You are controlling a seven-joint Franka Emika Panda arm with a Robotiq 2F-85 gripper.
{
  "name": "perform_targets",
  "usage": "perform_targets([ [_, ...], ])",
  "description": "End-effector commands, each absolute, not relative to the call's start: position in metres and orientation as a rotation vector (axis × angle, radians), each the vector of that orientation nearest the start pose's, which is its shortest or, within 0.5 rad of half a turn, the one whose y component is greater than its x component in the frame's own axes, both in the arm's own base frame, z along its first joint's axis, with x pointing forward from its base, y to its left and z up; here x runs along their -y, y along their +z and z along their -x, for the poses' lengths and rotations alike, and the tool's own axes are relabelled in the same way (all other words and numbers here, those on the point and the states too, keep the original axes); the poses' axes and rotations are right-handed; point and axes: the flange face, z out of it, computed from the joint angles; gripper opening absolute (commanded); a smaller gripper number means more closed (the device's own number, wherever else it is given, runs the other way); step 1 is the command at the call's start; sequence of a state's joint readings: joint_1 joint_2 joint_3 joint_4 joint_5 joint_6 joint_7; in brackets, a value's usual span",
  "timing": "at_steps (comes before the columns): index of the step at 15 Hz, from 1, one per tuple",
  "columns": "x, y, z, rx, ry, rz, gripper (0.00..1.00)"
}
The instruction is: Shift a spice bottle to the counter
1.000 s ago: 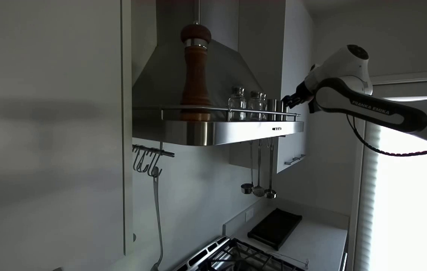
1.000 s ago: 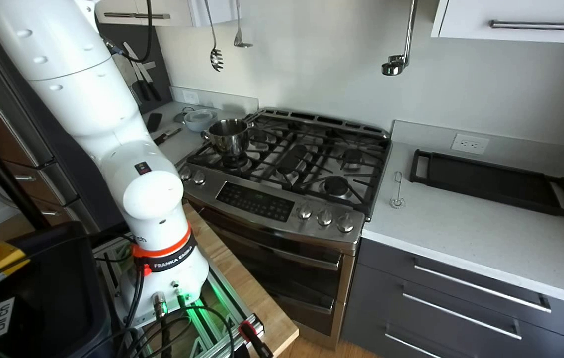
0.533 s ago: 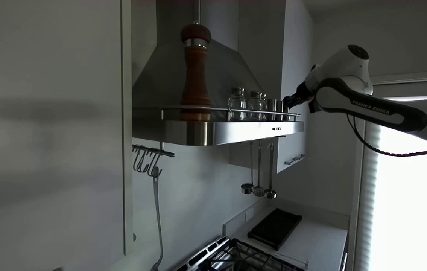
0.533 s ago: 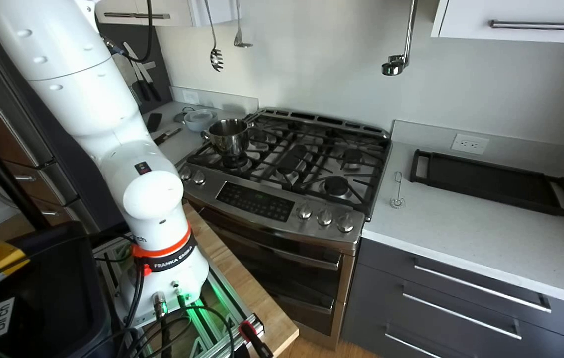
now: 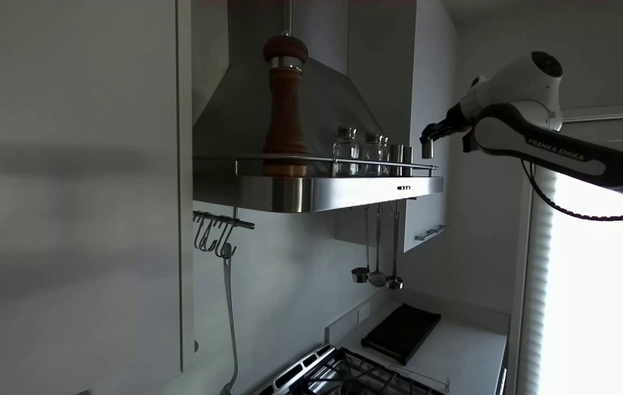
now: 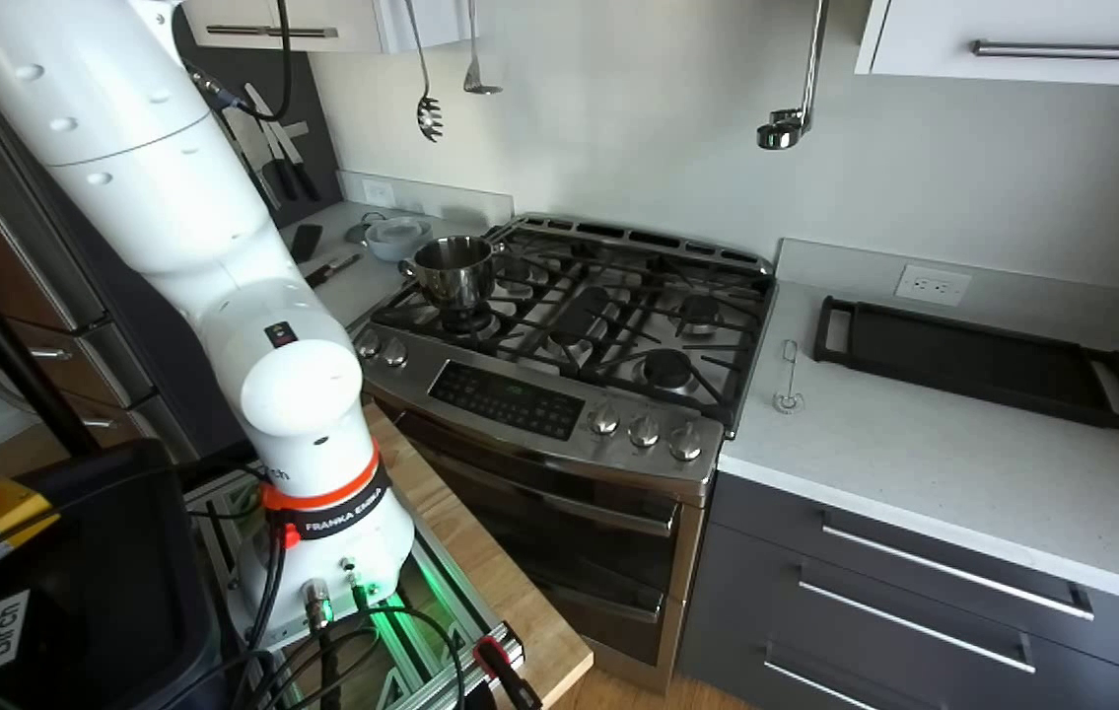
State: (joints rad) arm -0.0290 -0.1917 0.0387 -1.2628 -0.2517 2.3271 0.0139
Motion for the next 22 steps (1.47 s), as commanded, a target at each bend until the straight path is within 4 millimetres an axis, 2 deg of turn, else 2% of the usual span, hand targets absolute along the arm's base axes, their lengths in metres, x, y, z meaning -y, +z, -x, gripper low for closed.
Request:
perform_targets([
  [1,0.002,0.981,-0.428,0.0,-2.12,2.709,0.11],
  [5,0.015,0.975,-0.415,-0.251,-2.13,2.858,0.11],
  [8,0.018,0.963,-0.403,-0.441,-2.112,2.868,0.11],
  [11,0.018,0.942,-0.393,-0.539,-2.085,2.825,0.11],
  [14,0.024,0.912,-0.383,-0.585,-2.054,2.788,0.11],
  [20,0.035,0.864,-0.383,-0.682,-1.969,2.737,0.11],
  [21,0.033,0.88,-0.392,-0.648,-1.99,2.774,0.36],
  [22,0.035,0.873,-0.392,-0.658,-1.973,2.773,0.36],
])
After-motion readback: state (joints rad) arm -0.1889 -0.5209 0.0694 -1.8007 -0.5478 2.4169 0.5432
